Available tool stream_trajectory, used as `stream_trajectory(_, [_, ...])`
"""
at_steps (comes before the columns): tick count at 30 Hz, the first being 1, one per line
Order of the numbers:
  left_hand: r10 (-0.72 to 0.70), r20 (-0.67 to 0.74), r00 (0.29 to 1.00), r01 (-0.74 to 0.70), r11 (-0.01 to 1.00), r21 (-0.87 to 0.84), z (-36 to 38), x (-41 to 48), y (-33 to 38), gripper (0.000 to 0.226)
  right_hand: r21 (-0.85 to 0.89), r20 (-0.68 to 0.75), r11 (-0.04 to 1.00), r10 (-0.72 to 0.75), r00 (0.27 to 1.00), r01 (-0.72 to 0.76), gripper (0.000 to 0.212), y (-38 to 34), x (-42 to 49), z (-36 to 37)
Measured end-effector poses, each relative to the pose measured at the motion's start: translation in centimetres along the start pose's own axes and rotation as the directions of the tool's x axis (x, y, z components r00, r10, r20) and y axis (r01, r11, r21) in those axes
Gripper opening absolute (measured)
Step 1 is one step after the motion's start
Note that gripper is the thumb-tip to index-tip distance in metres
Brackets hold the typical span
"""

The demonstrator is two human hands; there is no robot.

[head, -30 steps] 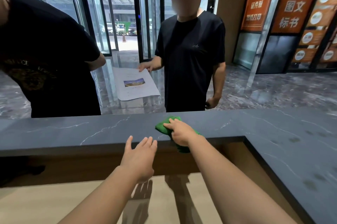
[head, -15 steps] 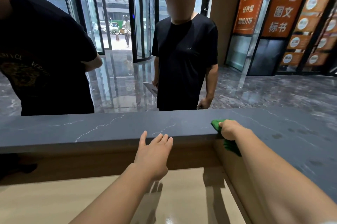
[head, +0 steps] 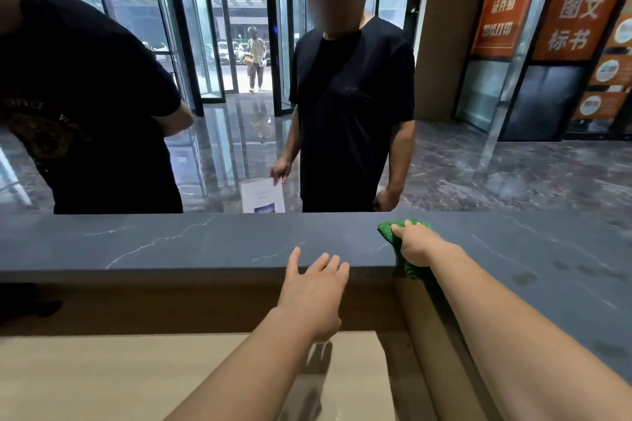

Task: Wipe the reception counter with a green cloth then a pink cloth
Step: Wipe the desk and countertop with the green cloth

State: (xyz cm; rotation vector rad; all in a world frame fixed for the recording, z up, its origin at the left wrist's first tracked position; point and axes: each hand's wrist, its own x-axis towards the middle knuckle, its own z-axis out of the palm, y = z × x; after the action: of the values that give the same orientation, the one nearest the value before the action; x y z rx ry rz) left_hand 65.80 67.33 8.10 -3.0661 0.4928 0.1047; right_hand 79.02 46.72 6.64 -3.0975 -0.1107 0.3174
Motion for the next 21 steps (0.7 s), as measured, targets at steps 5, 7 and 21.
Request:
stream_trajectory(5, [-0.008, 0.001, 1.000, 0.008, 1.000, 0.007, -0.2, 2.9, 3.6, 0.081, -0.009, -0.011, 0.993, -0.115, 0.993, 0.115, 0.072, 2.0, 2.5, 0.0])
stream_trajectory(7, [-0.012, 0.003, 1.000, 0.012, 1.000, 0.015, -0.2, 3.7, 4.7, 0.081, -0.001, -0.020, 0.990, -0.143, 0.989, 0.143, 0.074, 3.2, 3.3, 0.1])
stream_trajectory(21, [0.016, 0.051, 0.999, -0.017, 1.000, 0.016, -0.3, 6.8, 9.8, 0.080, 0.056, -0.041, 0.976, 0.211, 0.977, -0.208, 0.051, 17.4, 3.1, -0.7])
